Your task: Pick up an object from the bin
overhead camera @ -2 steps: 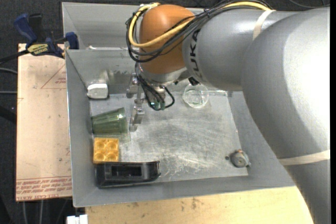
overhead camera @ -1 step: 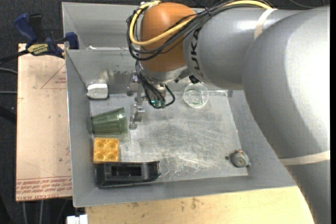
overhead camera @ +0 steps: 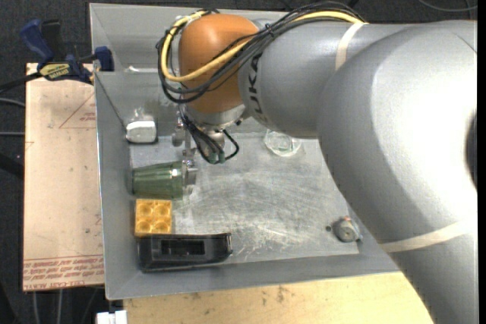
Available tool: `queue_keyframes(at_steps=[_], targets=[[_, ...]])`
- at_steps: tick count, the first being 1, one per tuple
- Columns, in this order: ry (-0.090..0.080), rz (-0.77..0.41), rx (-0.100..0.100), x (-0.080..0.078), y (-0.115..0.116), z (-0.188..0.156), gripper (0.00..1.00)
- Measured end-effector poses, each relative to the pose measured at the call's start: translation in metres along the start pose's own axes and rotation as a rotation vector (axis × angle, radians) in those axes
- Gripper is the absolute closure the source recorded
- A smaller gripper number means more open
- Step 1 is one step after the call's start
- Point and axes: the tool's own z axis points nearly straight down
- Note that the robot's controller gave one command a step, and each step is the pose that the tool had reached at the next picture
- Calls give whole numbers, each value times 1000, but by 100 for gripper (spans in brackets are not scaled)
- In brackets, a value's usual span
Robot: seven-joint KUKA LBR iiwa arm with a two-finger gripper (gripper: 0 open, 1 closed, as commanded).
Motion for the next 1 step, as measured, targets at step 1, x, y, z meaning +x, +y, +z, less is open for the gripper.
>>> queue_keyframes(at_steps=[1], targets=[[-18, 19, -18, -2, 1, 1, 0]])
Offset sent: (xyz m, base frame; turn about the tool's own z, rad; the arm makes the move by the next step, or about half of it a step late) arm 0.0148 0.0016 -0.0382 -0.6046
